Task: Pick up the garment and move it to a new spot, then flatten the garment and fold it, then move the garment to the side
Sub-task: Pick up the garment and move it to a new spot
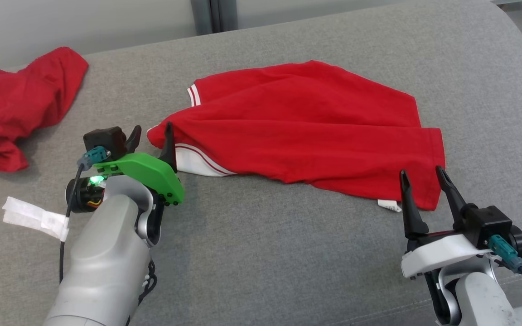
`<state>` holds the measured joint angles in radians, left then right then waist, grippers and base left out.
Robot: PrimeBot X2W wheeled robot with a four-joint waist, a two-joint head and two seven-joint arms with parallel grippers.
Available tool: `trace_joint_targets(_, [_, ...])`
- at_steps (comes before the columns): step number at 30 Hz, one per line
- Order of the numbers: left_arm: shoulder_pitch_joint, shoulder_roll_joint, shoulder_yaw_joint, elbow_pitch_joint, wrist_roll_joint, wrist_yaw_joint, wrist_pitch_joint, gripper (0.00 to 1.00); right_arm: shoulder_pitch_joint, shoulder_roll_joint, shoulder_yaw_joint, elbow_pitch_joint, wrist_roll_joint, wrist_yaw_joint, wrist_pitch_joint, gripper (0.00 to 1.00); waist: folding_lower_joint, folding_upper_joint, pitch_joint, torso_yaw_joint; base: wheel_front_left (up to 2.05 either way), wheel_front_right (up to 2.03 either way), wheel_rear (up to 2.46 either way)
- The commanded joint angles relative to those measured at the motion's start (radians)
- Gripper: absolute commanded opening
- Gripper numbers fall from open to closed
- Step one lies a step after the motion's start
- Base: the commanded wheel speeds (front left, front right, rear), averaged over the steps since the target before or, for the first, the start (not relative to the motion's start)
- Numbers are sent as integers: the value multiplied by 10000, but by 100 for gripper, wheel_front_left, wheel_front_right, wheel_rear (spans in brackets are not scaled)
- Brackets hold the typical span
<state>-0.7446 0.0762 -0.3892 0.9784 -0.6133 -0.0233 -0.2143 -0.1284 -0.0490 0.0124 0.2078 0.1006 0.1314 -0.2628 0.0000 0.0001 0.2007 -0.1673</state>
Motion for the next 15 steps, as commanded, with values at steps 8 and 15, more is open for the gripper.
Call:
trace_joint_targets(8, [726, -146, -187, -226, 216, -373, -496, 100, 519, -27, -485, -84, -301, -14, -32, 100, 0, -1, -1565, 1207, 0, 0, 0])
trace_joint_targets(15, [2307, -134, 399, -1685, 436, -79, -498, 100, 1016, -27, -634, -274, -398, -14, -32, 100, 0, -1, -2335, 1946, 0, 0, 0])
